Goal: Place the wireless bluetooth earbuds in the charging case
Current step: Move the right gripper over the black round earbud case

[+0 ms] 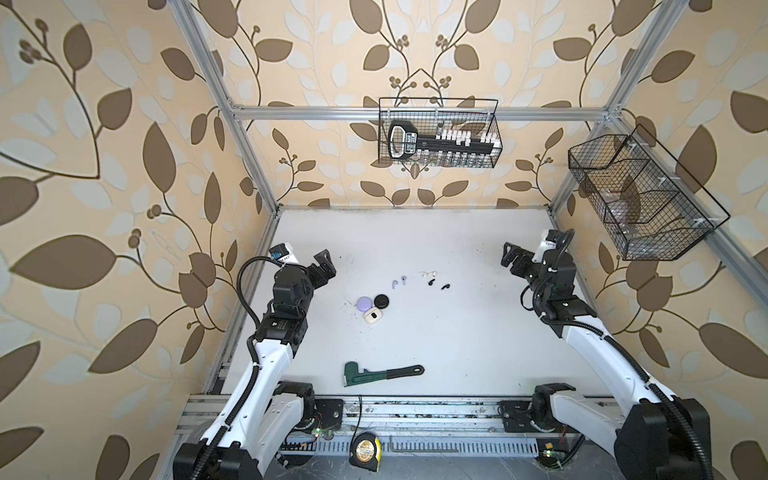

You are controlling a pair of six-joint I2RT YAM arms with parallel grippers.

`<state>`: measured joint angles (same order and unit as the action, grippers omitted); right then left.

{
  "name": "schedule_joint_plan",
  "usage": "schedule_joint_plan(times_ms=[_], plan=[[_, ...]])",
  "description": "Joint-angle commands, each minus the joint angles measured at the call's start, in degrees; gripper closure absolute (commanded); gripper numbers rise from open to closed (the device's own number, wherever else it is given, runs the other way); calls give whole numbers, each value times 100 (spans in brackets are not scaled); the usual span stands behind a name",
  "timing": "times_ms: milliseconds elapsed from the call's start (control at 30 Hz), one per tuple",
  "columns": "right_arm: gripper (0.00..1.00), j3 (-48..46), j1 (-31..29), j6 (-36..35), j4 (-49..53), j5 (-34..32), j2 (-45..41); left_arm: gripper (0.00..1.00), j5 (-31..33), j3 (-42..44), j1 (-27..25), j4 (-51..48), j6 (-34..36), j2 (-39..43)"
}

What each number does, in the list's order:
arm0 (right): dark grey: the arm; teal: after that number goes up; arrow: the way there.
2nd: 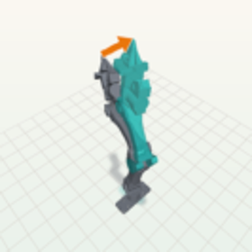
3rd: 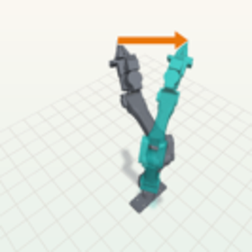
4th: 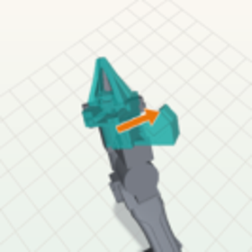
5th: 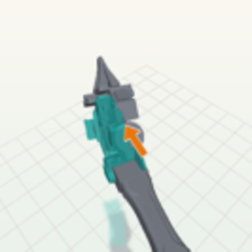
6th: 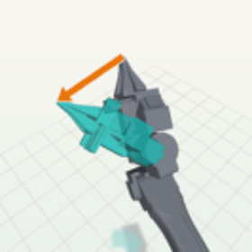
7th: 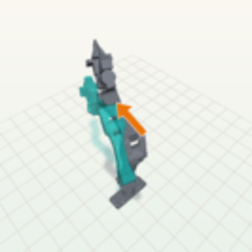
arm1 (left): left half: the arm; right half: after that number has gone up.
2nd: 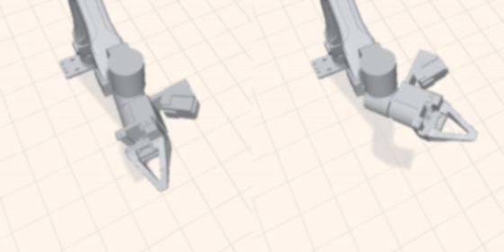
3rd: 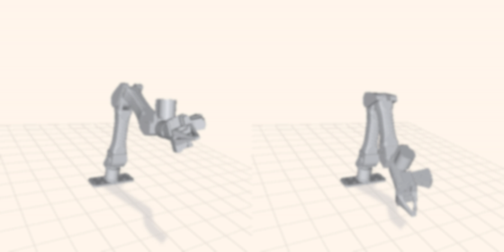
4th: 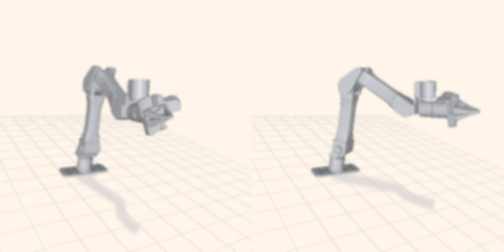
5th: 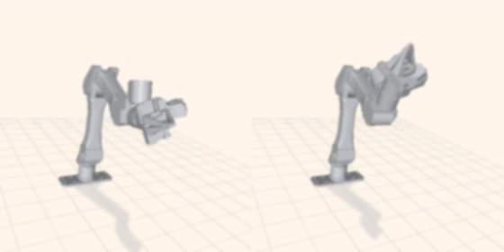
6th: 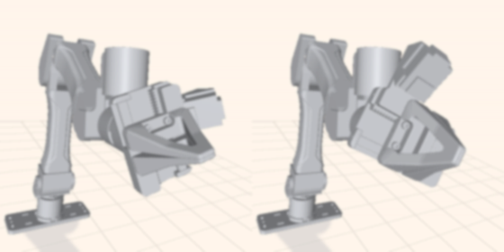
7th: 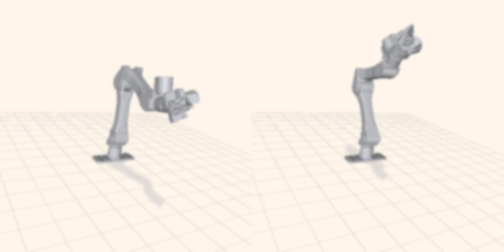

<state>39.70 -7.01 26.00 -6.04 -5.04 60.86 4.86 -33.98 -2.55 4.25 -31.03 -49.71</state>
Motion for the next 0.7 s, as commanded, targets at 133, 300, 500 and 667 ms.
schedule_joint_plan(times_ms=[133,300,500,667], plan=[[0,468,-3059,-678,399,-664,207,1,19,376,392,2,-1949,-1053],[0,949,-4202,-1620,232,-794,1260,1,-497,-46,328,-397,-1733,-1225],[12,2115,-4226,-1557,995,123,2961,1,-876,4,184,101,-1451,-1409],[27,3570,-4230,-1227,2195,198,4419,1,-864,-197,182,30,-1249,-1661]])
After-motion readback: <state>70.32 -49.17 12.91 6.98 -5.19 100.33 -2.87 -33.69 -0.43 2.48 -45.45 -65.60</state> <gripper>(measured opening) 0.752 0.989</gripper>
